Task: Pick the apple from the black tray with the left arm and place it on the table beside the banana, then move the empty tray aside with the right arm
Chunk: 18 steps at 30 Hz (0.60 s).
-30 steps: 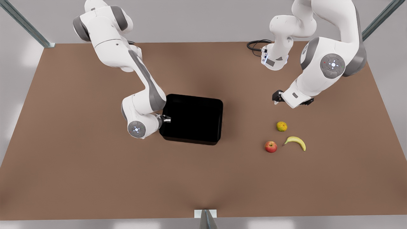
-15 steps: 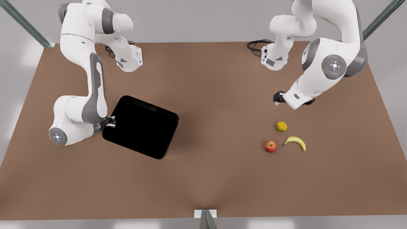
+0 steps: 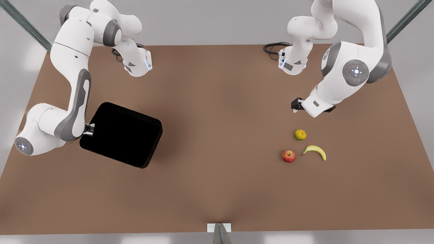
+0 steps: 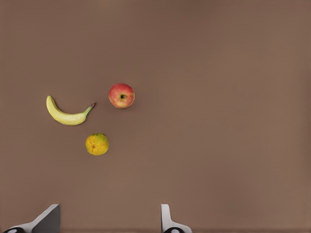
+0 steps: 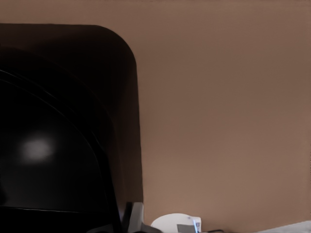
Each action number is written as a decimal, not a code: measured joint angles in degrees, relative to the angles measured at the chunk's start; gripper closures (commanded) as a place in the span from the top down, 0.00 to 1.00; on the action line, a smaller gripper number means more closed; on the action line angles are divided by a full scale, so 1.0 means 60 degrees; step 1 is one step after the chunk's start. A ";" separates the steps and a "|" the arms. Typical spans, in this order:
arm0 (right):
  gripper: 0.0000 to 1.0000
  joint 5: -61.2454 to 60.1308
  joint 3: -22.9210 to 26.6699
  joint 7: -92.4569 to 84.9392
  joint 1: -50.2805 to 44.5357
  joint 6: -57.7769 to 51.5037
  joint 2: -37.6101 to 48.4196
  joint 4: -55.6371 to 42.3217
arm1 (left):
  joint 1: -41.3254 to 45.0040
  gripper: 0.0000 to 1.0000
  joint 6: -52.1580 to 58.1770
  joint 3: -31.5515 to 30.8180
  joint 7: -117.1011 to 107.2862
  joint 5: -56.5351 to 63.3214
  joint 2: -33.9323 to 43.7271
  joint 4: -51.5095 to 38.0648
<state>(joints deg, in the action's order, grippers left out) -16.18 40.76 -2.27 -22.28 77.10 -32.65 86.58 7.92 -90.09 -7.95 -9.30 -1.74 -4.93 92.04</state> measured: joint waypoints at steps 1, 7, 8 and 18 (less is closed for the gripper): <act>0.12 -0.0012 -0.0013 -0.0142 0.0030 0.0129 -0.0150 0.0001 | 0.0001 1.00 -0.0003 0.0000 -0.0003 0.0000 -0.0004 0.0001; 1.00 -0.0013 -0.0060 -0.0863 0.0095 0.0686 -0.0459 -0.0094 | -0.0001 1.00 -0.0023 0.0000 -0.0019 0.0000 -0.0009 0.0002; 1.00 -0.0022 -0.0069 -0.0960 0.0090 0.0742 -0.0430 -0.0276 | -0.0001 1.00 -0.0024 0.0000 -0.0021 0.0001 -0.0008 0.0002; 0.97 0.1327 -0.6186 -0.1086 0.3000 -0.0502 0.2325 -0.3549 | 0.0034 1.00 -0.0067 -0.0019 -0.0061 0.0073 -0.0144 -0.0181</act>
<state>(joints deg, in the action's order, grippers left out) -8.22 3.65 -8.78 -4.28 74.08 -18.70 65.29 8.12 -90.49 -8.07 -9.66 -1.30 -5.79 90.95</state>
